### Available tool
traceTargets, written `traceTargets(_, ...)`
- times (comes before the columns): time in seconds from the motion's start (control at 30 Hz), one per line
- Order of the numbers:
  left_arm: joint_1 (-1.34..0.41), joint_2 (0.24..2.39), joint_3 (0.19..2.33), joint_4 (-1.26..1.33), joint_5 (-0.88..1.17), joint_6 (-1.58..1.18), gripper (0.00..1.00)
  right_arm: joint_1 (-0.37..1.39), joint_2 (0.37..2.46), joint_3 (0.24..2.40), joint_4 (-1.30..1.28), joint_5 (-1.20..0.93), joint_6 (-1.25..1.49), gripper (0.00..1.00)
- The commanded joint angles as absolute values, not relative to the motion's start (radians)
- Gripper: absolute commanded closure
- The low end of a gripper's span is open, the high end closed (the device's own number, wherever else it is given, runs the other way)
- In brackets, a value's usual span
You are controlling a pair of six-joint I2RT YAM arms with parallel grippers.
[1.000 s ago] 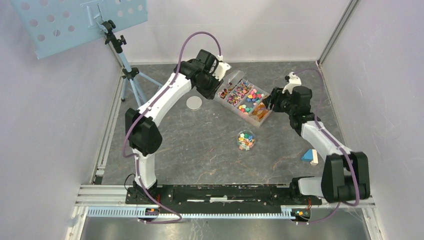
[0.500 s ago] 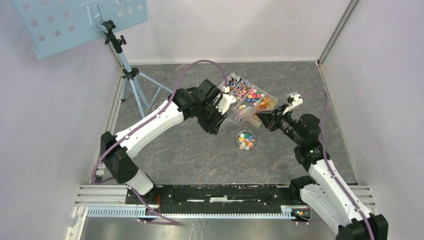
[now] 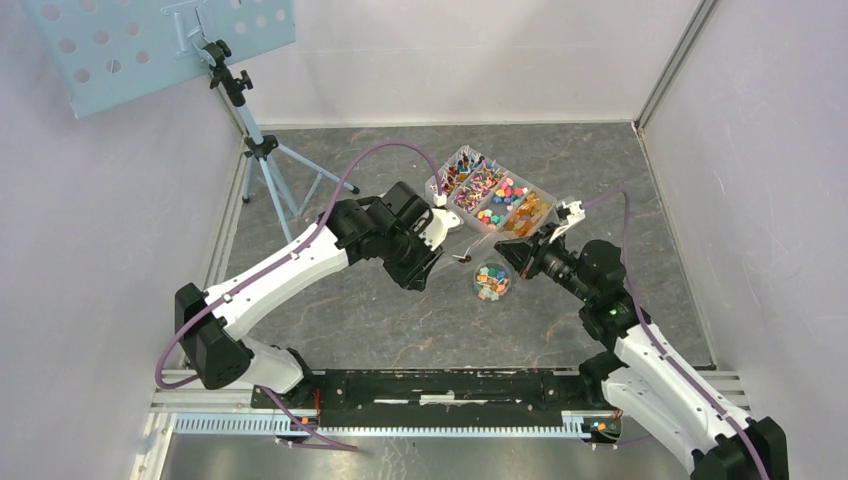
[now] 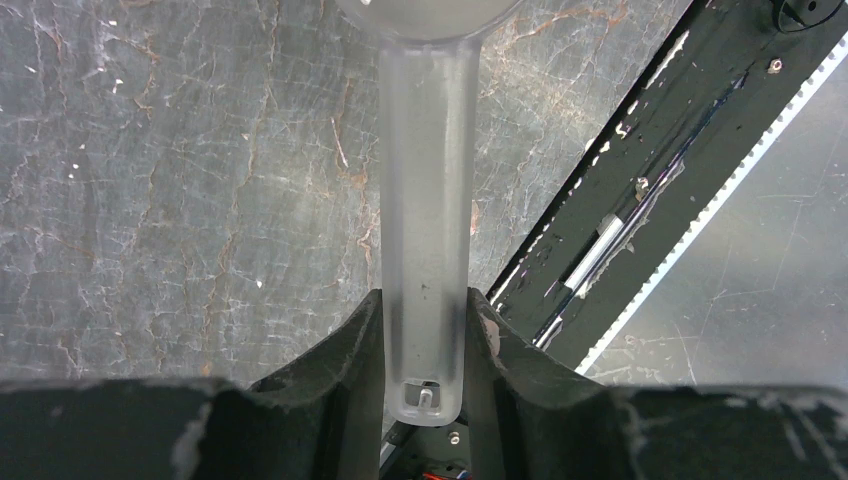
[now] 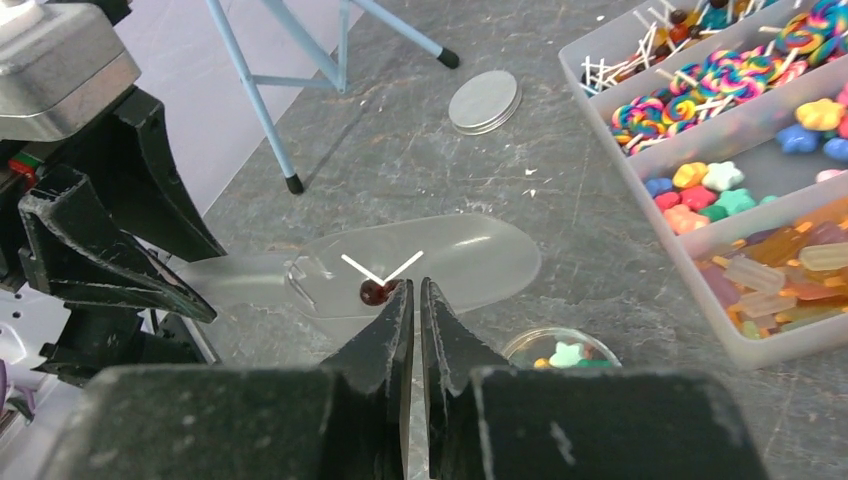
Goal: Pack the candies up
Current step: Place the fake candies in the packing bottle.
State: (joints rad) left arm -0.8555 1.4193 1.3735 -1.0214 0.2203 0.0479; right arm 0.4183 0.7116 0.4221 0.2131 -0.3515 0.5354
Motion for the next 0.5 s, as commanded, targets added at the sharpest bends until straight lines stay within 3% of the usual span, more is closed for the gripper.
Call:
traceTargets(0.0,-0.86,1.386,1.368,-0.985,0.251,0.009,0.98,0.482,0.727,0.431,0.246,-0.284,0.538,0.9)
traceTargets(0.47,-0.862,1.38,1.367,-0.948,0.261,-0.004,0.98,0.605,0.776,0.327,0.243,-0.163,0.529,0.92)
